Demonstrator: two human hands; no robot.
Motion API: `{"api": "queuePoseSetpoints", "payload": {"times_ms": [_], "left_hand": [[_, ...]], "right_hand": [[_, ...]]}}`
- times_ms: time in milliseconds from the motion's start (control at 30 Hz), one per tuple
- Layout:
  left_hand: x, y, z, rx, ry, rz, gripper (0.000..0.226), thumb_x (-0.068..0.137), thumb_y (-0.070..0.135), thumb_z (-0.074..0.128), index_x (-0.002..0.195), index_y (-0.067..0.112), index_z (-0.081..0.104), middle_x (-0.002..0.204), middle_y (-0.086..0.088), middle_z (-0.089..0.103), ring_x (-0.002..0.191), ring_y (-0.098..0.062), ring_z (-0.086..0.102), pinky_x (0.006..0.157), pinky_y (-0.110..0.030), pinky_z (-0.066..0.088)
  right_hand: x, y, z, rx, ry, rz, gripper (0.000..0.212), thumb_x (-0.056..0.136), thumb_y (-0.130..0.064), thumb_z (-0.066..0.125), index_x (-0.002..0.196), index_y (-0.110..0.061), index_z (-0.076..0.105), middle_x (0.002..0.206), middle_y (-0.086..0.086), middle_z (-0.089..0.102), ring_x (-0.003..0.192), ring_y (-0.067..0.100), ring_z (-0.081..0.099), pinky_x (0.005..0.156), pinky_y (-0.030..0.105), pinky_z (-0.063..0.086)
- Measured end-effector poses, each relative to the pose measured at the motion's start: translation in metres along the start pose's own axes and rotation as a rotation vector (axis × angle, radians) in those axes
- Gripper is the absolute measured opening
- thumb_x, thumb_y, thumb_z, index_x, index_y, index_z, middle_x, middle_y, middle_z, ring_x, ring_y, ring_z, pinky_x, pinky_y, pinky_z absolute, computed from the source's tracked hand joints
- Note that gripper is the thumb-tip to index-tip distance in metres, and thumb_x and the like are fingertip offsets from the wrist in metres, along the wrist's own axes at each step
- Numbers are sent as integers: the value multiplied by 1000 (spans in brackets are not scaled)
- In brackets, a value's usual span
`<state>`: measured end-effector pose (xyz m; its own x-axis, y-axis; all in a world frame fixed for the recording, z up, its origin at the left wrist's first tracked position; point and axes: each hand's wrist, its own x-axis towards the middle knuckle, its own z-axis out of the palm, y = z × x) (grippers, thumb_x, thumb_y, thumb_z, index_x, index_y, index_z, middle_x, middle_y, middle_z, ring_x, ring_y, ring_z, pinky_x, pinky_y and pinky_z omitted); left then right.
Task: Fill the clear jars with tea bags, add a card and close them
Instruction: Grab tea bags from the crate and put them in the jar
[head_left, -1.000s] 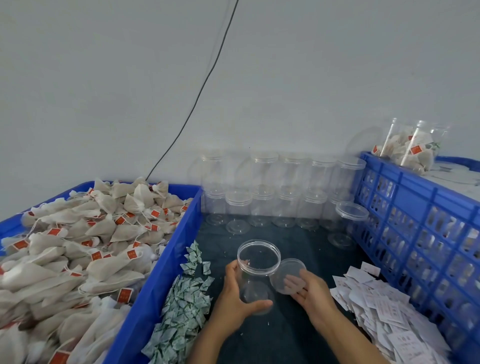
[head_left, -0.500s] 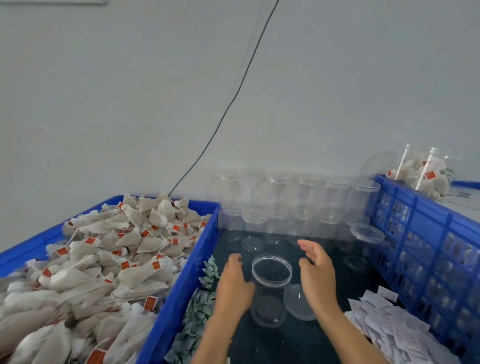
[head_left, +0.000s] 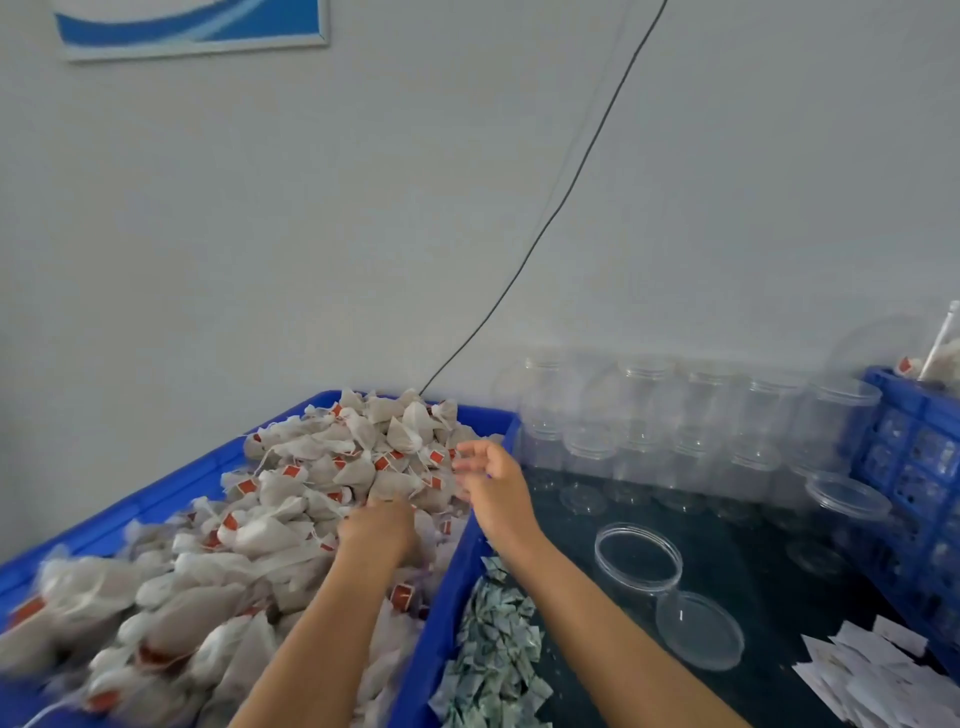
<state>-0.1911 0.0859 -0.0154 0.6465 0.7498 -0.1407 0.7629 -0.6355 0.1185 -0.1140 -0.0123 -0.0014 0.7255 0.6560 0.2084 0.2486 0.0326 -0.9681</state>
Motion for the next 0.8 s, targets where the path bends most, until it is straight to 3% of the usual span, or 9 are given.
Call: {"api": "queuePoseSetpoints", "payload": {"times_ms": [100, 167, 267, 367, 500, 567, 667, 733, 800], "left_hand": [[4, -31, 20, 50, -115, 44, 90, 78, 47, 74, 149, 26, 25, 154, -7, 29, 135, -30, 40, 109, -46, 38], [7, -38, 24, 107, -104, 75, 90, 76, 49, 75, 149, 30, 25, 154, -5, 30, 134, -29, 41, 107, -46, 40], [11, -38, 19, 45, -47, 118, 64, 77, 37, 75, 132, 26, 44, 134, -3, 54, 118, -23, 55, 93, -37, 50], [16, -43, 17, -108, 14, 129, 40, 78, 23, 72, 115, 21, 55, 116, 0, 64, 106, -20, 61, 81, -31, 49], [22, -54, 16, -333, 105, 124, 31, 78, 19, 74, 106, 15, 62, 108, -4, 67, 102, -23, 61, 84, -31, 50], [23, -56, 16, -425, 171, 119, 26, 81, 17, 72, 105, 12, 63, 106, -6, 68, 99, -23, 62, 84, -31, 49], [26, -58, 12, -642, 309, 51, 24, 88, 13, 66, 112, 12, 62, 103, -8, 68, 92, -24, 62, 76, -32, 50], [27, -60, 8, -822, 363, -8, 31, 87, 13, 69, 117, 9, 61, 101, -10, 68, 88, -26, 63, 72, -34, 50], [26, -61, 5, -968, 391, -64, 40, 84, 17, 74, 120, 6, 59, 102, -12, 67, 91, -29, 63, 76, -38, 52]], "right_hand": [[9, 6, 19, 54, -39, 156, 41, 93, 2, 42, 128, -14, 52, 118, 5, 59, 109, 25, 59, 97, 42, 51], [13, 12, 27, 109, -41, 233, 44, 94, 3, 40, 133, -14, 50, 121, 5, 57, 107, 26, 60, 96, 42, 52], [20, 20, 31, 268, -25, 336, 45, 94, 6, 37, 134, -10, 48, 118, 10, 56, 106, 22, 56, 86, 32, 51], [27, 25, 31, 302, 18, 337, 42, 94, 6, 38, 130, -11, 49, 110, 10, 57, 111, 26, 57, 84, 30, 50], [36, 28, 30, 321, 46, 312, 35, 96, 1, 43, 127, -13, 52, 112, 10, 61, 117, 30, 57, 90, 35, 52], [44, 32, 32, 267, 40, 299, 38, 95, 2, 43, 129, -14, 52, 115, 7, 61, 114, 31, 59, 97, 41, 50], [53, 37, 37, 142, -2, 293, 39, 95, 0, 42, 129, -16, 52, 132, 6, 54, 97, 18, 59, 82, 31, 53], [57, 37, 41, -23, -71, 285, 37, 96, -1, 40, 127, -17, 54, 133, 0, 50, 101, 15, 53, 72, 25, 49], [61, 35, 43, -311, -203, 239, 34, 97, -2, 39, 123, -15, 57, 126, 2, 52, 100, 16, 52, 75, 26, 47]]}}
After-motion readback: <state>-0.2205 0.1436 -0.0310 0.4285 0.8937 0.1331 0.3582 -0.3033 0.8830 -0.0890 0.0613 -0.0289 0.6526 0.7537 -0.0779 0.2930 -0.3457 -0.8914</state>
